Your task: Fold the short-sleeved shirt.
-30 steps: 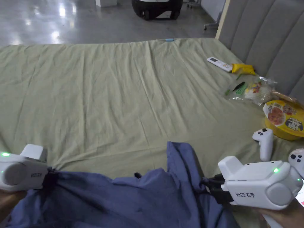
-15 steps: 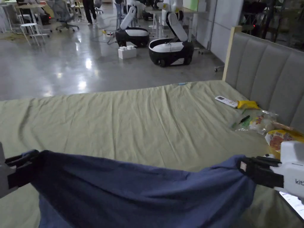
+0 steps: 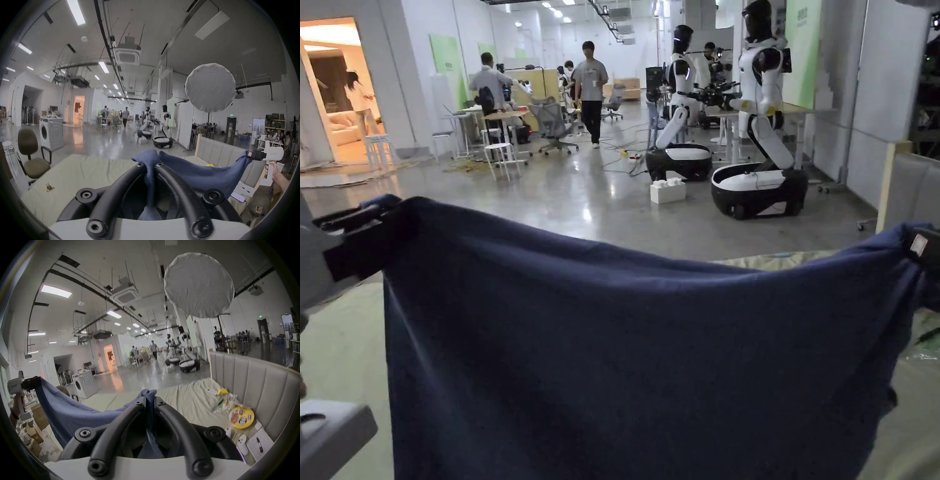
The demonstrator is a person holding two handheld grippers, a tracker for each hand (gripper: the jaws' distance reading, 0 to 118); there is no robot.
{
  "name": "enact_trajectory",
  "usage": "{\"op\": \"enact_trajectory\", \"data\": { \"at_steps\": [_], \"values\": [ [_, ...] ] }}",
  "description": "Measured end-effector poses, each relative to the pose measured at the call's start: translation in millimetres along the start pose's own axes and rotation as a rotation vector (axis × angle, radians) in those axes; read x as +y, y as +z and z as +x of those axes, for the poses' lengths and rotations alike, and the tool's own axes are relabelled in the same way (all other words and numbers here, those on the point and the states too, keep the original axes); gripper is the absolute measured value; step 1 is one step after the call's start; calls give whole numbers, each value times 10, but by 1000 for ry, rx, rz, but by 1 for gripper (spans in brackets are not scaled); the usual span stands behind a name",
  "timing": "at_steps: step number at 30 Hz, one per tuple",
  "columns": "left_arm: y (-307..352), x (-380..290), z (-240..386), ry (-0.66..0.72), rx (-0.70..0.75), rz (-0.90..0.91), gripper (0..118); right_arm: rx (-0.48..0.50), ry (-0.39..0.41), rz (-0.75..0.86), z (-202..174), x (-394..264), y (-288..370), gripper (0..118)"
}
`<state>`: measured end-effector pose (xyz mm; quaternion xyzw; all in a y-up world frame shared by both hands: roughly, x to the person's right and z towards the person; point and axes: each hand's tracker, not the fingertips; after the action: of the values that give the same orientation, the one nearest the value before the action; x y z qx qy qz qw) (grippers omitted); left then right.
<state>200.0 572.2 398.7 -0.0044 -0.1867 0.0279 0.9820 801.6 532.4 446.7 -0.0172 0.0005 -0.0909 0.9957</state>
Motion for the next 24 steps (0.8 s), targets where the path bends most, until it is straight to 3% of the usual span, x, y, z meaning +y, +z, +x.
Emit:
{"op": "enact_trajectory", "data": {
  "at_steps": [7,15,24],
  "values": [
    [-52,374,-69,3,35,57,5,-17,147,102,-257,622,-187,8],
    [-239,453,-183,29,52,82,5,-41,124,129,-351,842,-387,8],
    [-746,360,-246,16,68,49,5,-90,207,131,-425,823,-811,8]
  ]
}}
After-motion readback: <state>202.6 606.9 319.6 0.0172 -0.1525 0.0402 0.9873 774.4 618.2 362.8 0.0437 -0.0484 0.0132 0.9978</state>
